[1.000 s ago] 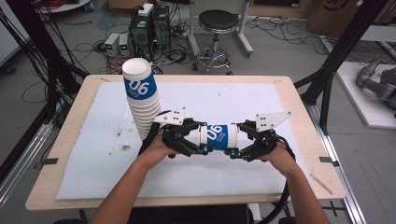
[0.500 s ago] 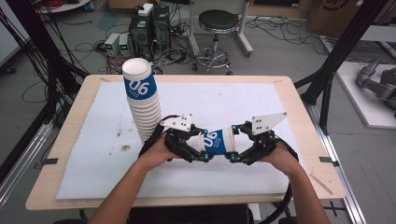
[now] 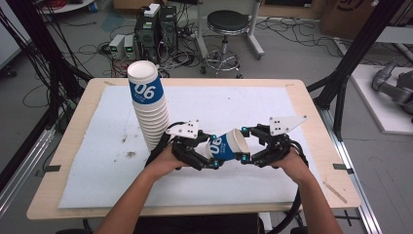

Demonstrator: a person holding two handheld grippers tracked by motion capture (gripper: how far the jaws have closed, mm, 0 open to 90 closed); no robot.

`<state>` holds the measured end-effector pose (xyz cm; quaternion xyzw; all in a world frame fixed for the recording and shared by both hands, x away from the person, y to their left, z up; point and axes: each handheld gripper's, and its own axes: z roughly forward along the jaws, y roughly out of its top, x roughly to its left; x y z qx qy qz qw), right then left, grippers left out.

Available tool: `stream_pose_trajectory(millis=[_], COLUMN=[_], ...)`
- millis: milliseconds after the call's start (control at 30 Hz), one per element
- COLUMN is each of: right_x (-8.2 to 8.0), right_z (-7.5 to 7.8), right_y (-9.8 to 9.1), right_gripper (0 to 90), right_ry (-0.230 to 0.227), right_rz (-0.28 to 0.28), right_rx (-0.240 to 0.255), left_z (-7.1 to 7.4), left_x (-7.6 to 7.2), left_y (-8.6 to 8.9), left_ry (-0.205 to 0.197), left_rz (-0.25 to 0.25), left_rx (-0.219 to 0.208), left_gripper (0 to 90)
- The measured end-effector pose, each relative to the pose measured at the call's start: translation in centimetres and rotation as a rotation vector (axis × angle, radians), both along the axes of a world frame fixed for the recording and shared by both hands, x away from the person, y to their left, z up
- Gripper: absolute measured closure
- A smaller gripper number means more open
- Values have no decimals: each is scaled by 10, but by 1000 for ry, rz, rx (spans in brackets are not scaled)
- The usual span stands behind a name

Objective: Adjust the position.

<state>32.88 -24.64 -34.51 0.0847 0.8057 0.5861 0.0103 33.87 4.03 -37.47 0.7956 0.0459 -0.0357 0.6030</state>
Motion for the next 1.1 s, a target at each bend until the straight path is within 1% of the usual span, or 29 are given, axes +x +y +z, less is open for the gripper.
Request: stream_pose_trajectory(millis=[67,100,133,167,200,233,267,300,367,400,433,467,500,533,567,600,633,667,700,733,767,833,867,900,933,967,1000,1067,1100], right_x=[-2,-2,-2,-3,-3,-3,-3,-4,-5,-5,-5,-5,-4,-4,-4,-4,-3,-3,-3,-3,-3,-3,-3,-2,-2,-2,-2,-3,-3], right_z=[2,4,5,7,8,8,9,11,12,12,12,12,11,11,9,9,6,4,4,2,2,2,2,3,3,4,4,9,11], right_y=[1,1,1,2,3,3,4,6,8,8,9,9,9,9,7,7,6,6,6,8,10,10,11,11,11,11,11,12,13], right_gripper=[258,259,258,258,258,258,258,257,254,254,233,219,205,205,184,184,180,179,179,181,197,207,213,222,224,229,229,236,237], right_ry=[-26,-42,-54,-48,-48,-48,-52,-47,-41,-41,-36,-29,-16,-16,36,36,77,81,81,75,62,55,43,30,26,16,16,-5,-13], right_rz=[-6,-11,-11,-10,-8,-8,-6,0,-1,-1,-9,-20,-33,-33,-61,-61,-75,-80,-80,-89,-91,-88,-86,-74,-71,-71,-71,-59,-59], right_rx=[-46,-82,-106,-134,-146,-146,-159,-170,-179,-179,-168,-148,-117,-117,-31,-31,58,87,87,104,97,87,78,55,45,33,33,8,-10], left_z=[3,4,5,5,3,3,2,0,-2,-2,-3,-3,-3,-3,-4,-5,-7,-9,-9,-11,-11,-12,-12,-12,-11,-11,-11,-12,-12], left_x=[-3,-4,-5,-6,-6,-6,-6,-6,-6,-6,-6,-6,-4,-4,-4,-3,-4,-4,-4,-4,-4,-4,-5,-7,-8,-9,-9,-9,-9], left_y=[-1,0,1,1,-1,-1,-2,-4,-7,-7,-7,-7,-5,-5,-5,-4,-3,-4,-4,-4,-4,-5,-5,-6,-7,-8,-8,-8,-9], left_ry=[-27,-35,-44,-53,-51,-51,-56,-67,-67,-67,-59,-59,-41,-41,-37,-30,-9,2,2,3,2,1,-3,-18,-32,-39,-39,-41,-43], left_rz=[32,37,43,48,47,47,46,19,17,17,18,18,24,24,30,33,42,48,48,48,49,54,60,65,78,86,86,89,82], left_rx=[43,48,54,59,78,78,91,106,113,113,96,96,57,57,32,9,-43,-57,-57,-56,-53,-40,-31,-4,9,18,18,37,38], left_gripper=[248,226,225,225,225,233,233,292,304,306,306,306,305,304,304,304,304,304,304,304,304,304,302,294,286,260,242,248,265])
